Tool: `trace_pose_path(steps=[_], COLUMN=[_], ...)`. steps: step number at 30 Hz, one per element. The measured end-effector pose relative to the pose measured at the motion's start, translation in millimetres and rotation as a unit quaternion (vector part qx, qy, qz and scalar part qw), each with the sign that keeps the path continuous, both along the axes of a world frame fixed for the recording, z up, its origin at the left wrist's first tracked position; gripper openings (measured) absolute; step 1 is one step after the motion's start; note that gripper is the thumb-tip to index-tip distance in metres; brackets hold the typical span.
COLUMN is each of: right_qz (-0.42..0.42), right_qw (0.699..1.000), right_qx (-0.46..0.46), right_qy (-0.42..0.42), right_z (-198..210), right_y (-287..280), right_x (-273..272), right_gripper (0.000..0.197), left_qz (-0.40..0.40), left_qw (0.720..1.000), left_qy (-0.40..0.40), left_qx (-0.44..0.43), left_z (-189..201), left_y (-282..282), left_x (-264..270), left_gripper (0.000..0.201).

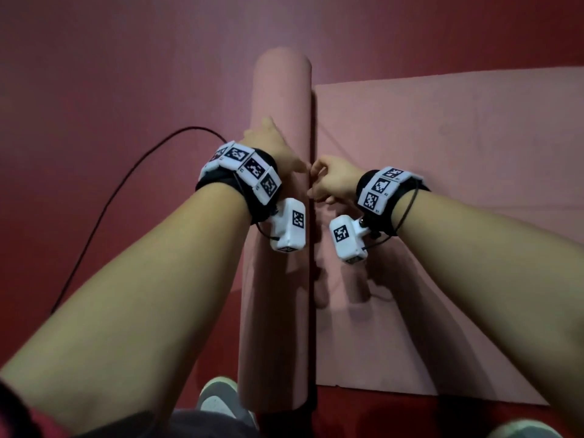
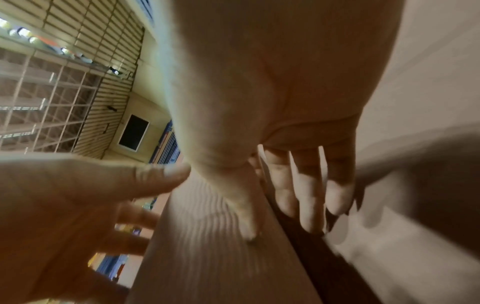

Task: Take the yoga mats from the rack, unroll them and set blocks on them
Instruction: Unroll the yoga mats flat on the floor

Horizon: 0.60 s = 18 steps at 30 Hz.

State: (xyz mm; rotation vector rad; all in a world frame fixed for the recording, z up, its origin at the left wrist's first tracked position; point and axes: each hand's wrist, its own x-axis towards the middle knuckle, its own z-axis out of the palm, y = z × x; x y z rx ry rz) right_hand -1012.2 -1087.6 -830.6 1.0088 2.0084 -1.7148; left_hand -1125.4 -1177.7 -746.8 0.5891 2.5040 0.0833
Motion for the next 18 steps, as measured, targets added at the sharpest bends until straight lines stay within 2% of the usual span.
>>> trace_pose_path(steps=[4,6,10,15,18], right_qz=[0.051,0.075,0.093,0.077,0.000], right_qw=[0.998,0.997,0.995,0.993,0.996], right_qx=[-0.040,-0.023,0.000,0.055,0.046], right_qy=[0.003,-0.006,-0.025,-0.066,-0.076], right_z=[-11.0,-15.5,-19.2,-9.8,3.0], right_y=[11.6,11.7,9.0,-3.8,-24.7], right_x=[-11.7,-14.2,-20.7,-21.6,-21.9], right_gripper=[0.045,0.056,0.060,0.070,0.066], left_qz=[-0.011,-0.017,-0.026,-0.027,-0.022], left_qw=[1.000,0.999,0.996,0.994,0.993], left_qy=[0.006,-0.014,-0.042,-0.066,-0.084], left_qx=[-0.025,-0.048,-0.068,-0.086,-0.082], left_z=[-4.2,-3.3,-4.7,-11.9,-12.7], left_y=[-2.9,-2.6,1.0,1.2,-5.8], left_x=[-26.3,-37.8,-56.8,-70.2,-78.2], left_gripper=[0.084,0.090,0.091,0.089,0.092])
